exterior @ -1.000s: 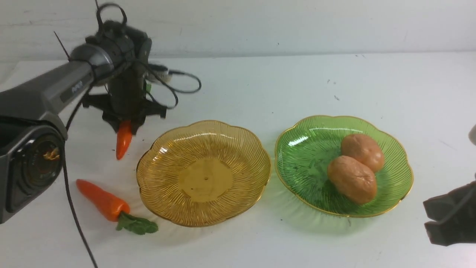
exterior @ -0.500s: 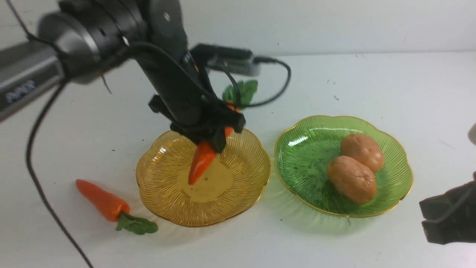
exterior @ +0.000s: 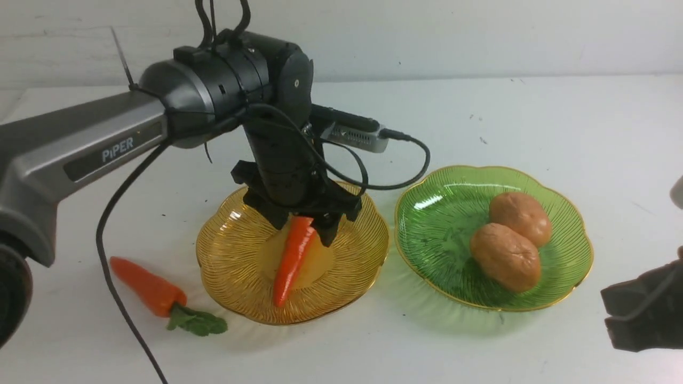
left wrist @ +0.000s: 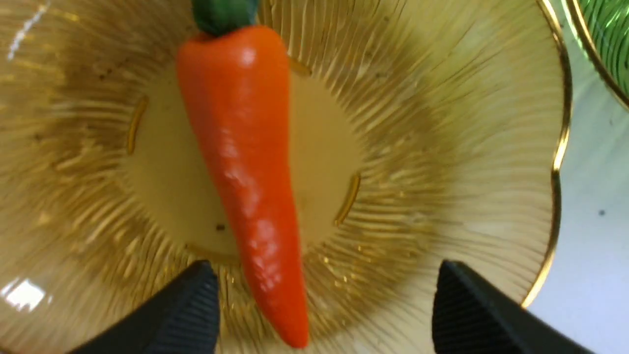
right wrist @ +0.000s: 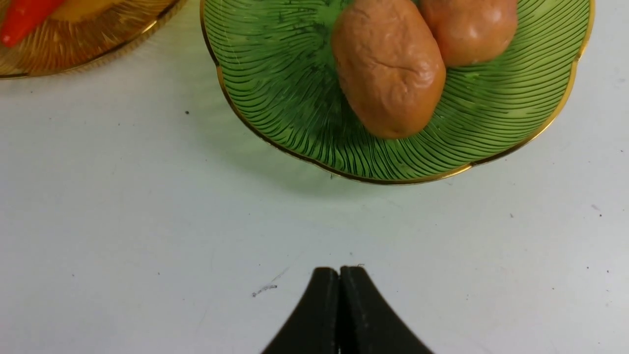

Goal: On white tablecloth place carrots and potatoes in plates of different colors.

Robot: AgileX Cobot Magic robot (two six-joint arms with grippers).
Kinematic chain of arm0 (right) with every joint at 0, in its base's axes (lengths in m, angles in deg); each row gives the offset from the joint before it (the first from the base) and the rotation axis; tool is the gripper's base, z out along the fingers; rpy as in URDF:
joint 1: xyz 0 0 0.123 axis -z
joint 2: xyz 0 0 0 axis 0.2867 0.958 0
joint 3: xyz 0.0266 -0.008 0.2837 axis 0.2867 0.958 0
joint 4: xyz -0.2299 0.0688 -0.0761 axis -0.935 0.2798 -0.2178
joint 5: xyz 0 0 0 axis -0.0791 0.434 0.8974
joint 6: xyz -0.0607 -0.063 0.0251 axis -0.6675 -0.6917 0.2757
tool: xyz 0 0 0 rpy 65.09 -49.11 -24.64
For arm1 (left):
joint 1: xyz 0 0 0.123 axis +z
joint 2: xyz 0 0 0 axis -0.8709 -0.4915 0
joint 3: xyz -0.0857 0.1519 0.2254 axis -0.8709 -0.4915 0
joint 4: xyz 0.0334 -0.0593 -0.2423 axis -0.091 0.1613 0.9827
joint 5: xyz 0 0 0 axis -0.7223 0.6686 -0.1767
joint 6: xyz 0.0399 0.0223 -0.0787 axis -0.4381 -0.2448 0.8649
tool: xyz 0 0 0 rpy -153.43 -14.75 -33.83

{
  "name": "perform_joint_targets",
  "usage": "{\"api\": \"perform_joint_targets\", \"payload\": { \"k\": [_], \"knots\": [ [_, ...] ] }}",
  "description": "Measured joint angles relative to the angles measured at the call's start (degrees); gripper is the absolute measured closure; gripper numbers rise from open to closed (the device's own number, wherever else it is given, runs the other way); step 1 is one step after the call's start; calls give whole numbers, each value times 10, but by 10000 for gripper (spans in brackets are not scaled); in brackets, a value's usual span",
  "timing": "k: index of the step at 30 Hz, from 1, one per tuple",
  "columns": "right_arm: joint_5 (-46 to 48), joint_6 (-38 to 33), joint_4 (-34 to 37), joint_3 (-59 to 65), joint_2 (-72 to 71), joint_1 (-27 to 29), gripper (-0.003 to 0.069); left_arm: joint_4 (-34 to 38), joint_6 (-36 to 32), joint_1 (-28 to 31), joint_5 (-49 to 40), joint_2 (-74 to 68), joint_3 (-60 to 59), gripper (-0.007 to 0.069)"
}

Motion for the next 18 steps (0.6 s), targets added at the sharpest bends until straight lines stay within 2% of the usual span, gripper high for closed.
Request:
{"api": "perform_joint_targets", "payload": {
  "k": [2, 4, 6, 8, 10, 15, 18],
  "knots": [
    [1, -4, 0, 0, 0, 0, 674, -27, 7, 0, -34, 15, 29, 188],
    [3, -6, 1, 0, 0, 0, 674, -78, 12, 1, -37, 52, 49, 370],
    [3, -8, 2, 0, 0, 0, 674, -99, 13, 6, -39, 83, 47, 489],
    [4, -8, 4, 0, 0, 0, 674, -109, 17, 19, -41, 122, 28, 569],
    [7, -8, 4, 0, 0, 0, 674, -113, 23, 37, -42, 176, -24, 609],
    [9, -8, 10, 0, 0, 0, 674, -114, 76, 102, -45, 270, -184, 625],
    [13, -8, 11, 0, 0, 0, 674, -101, 207, 197, -36, 313, -329, 625]
  ]
}}
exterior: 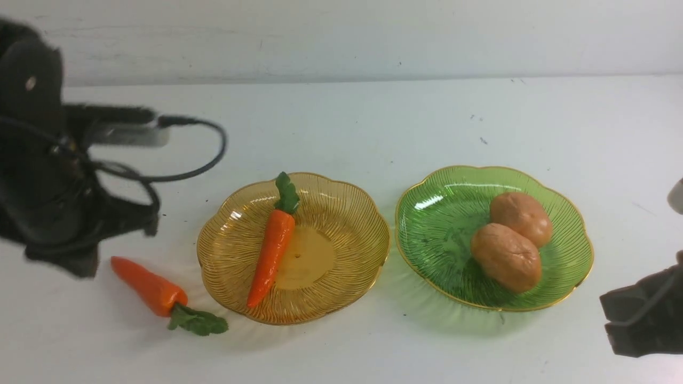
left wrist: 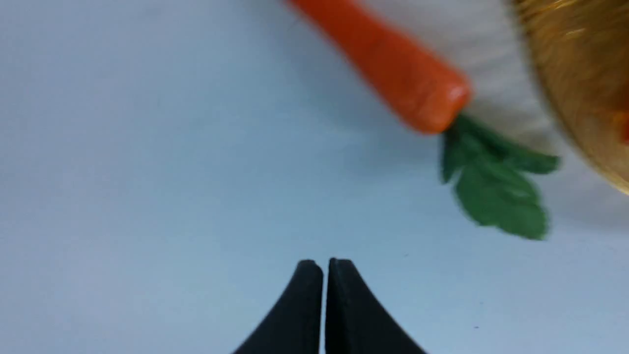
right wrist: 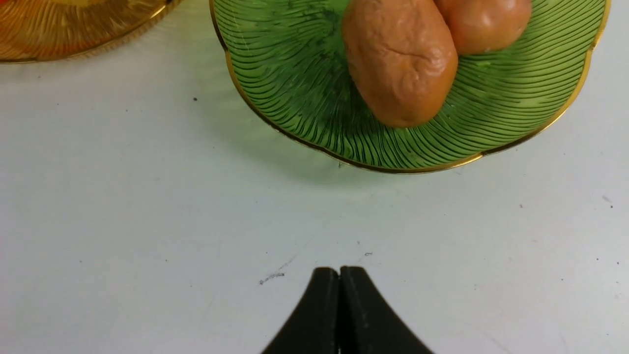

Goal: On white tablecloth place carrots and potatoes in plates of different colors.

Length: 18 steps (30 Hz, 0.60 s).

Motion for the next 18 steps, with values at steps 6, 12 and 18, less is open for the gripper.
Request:
{"api": "perform_joint_targets", "payload": {
  "k": [6, 12, 18],
  "knots": [
    [1, 0, 3, 0, 0, 0, 674, 60, 96, 43, 162, -29, -73, 540],
    [2, 0, 5, 0, 0, 0, 674, 73, 167, 43, 308, -119, -73, 207],
    [5, 0, 6, 0, 0, 0, 674, 86, 184, 43, 359, -163, -73, 30]
  ]
}}
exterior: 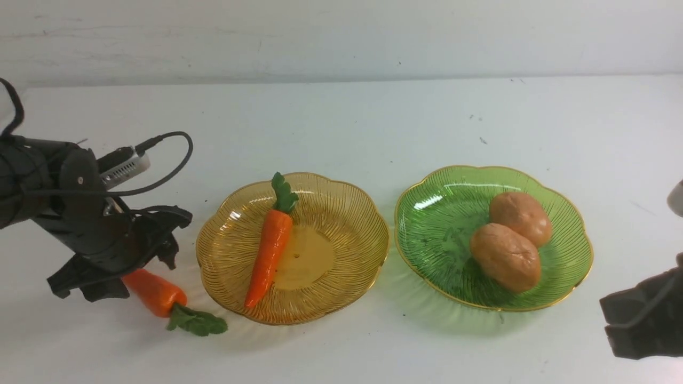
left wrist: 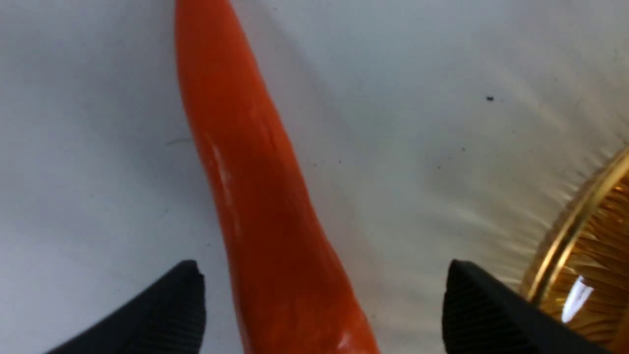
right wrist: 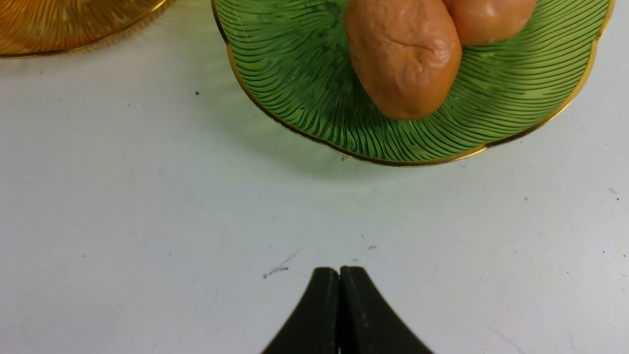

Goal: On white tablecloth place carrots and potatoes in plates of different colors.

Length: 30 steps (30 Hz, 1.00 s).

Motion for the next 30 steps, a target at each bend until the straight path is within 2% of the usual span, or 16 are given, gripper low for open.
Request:
{"api": "perform_joint_targets", "payload": {
  "k": [4, 8, 9, 12, 13, 14, 15, 17, 19, 21, 23, 24, 25, 26, 30],
  "knots": [
    [2, 0, 0, 0, 0, 0, 674, 2, 1, 0, 0, -20, 0, -12],
    [2, 0, 0, 0, 0, 0, 674, 2, -1, 0, -9, -37, 0, 13],
    [2, 0, 0, 0, 0, 0, 674, 2, -7, 0, -17, -41, 0, 51],
    [4, 0, 0, 0, 0, 0, 674, -2, -40, 0, -48, -43, 1, 230],
    [5, 0, 0, 0, 0, 0, 674, -4, -56, 0, -61, -43, 2, 315],
    [5, 0, 0, 0, 0, 0, 674, -4, -56, 0, -65, -43, 3, 315],
    [5, 0, 0, 0, 0, 0, 674, -8, -72, 0, -85, -42, 6, 355],
    [5, 1, 0, 0, 0, 0, 674, -12, -124, -1, -154, -13, 31, 365],
    [5, 1, 0, 0, 0, 0, 674, -5, -144, -3, -171, 1, 45, 365],
    [3, 1, 2, 0, 0, 0, 674, 28, -205, -24, -188, 34, 77, 365],
    [1, 1, 2, 0, 0, 0, 674, 53, -239, -44, -187, 42, 92, 365],
    [-3, 1, 2, 0, 0, 0, 674, 80, -287, -76, -176, 41, 110, 365],
    [-4, 1, 2, 0, 0, 0, 674, 83, -291, -80, -173, 39, 115, 365],
    [-6, 1, 4, 0, 0, 0, 674, 105, -320, -121, -155, 15, 140, 363],
    [-7, 2, 8, 0, 0, 0, 674, 112, -332, -162, -141, -46, 206, 338]
  ]
}}
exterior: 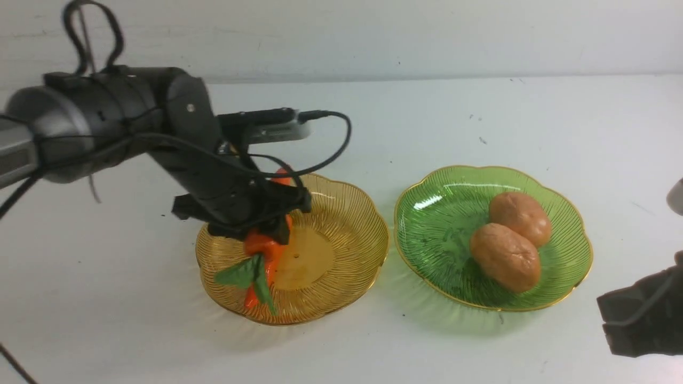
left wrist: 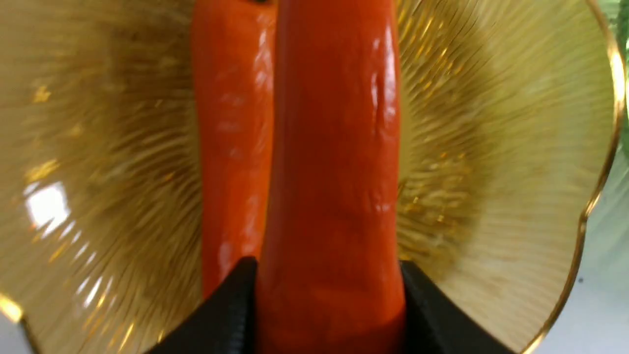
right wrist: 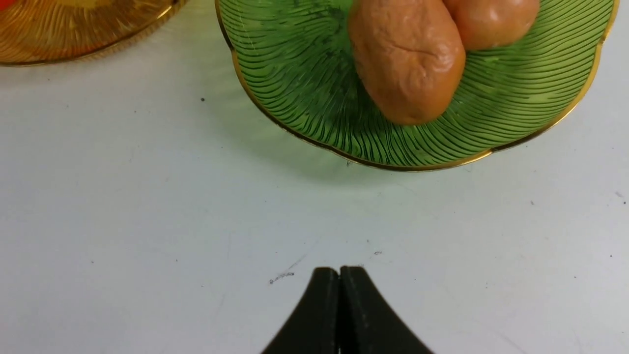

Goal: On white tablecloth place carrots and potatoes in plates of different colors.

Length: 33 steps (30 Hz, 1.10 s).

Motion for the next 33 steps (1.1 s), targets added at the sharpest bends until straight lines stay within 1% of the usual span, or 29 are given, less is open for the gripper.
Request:
{"api": "perform_joint_targets", "payload": {
  "k": [2, 3, 5, 6, 9, 11, 14, 15, 17, 18, 19, 20, 21, 22, 23, 25, 33],
  "knots": [
    [-2, 4, 0, 0, -1, 0, 674, -1, -6, -6, 3, -16, 17, 323],
    [-5, 21, 0, 0, -10, 0, 674, -2, -14, -11, 3, -34, 37, 308],
    [-4, 30, 0, 0, -21, 0, 674, -4, -22, -15, 4, -48, 53, 283],
    [4, 41, -4, 0, -54, 0, 674, -5, -39, -19, 5, -72, 80, 217],
    [33, 53, -34, 0, -135, 0, 674, -7, -57, -19, 5, -94, 107, 96],
    [50, 58, -61, 1, -196, 0, 674, -8, -61, -19, 3, -95, 113, 63],
    [45, 64, -87, 7, -263, 0, 674, -9, -72, -19, -4, -95, 127, 58],
    [19, 68, -101, 24, -308, 0, 674, -9, -77, -19, -11, -95, 135, 76],
    [-58, 70, -118, 75, -366, 0, 674, -9, -92, -19, -39, -91, 154, 192],
    [-104, 71, -121, 105, -387, 0, 674, -10, -107, -19, -54, -88, 164, 293],
    [-173, 70, -123, 145, -407, 0, 674, -10, -116, -19, -69, -82, 174, 407],
    [-226, 69, -124, 173, -412, 0, 674, -11, -124, -19, -82, -79, 181, 500],
    [-265, 68, -124, 191, -412, 0, 674, -11, -133, -19, -89, -77, 185, 567],
    [-302, 68, -126, 206, -412, 0, 674, -11, -138, -19, -93, -76, 187, 603],
    [-334, 68, -126, 215, -412, 0, 674, -11, -143, -19, -96, -76, 187, 620],
    [-357, 68, -127, 218, -412, 0, 674, -11, -144, -19, -96, -76, 188, 628],
    [-368, 68, -130, 218, -412, 0, 674, -11, -144, -19, -96, -76, 188, 628]
  ]
}}
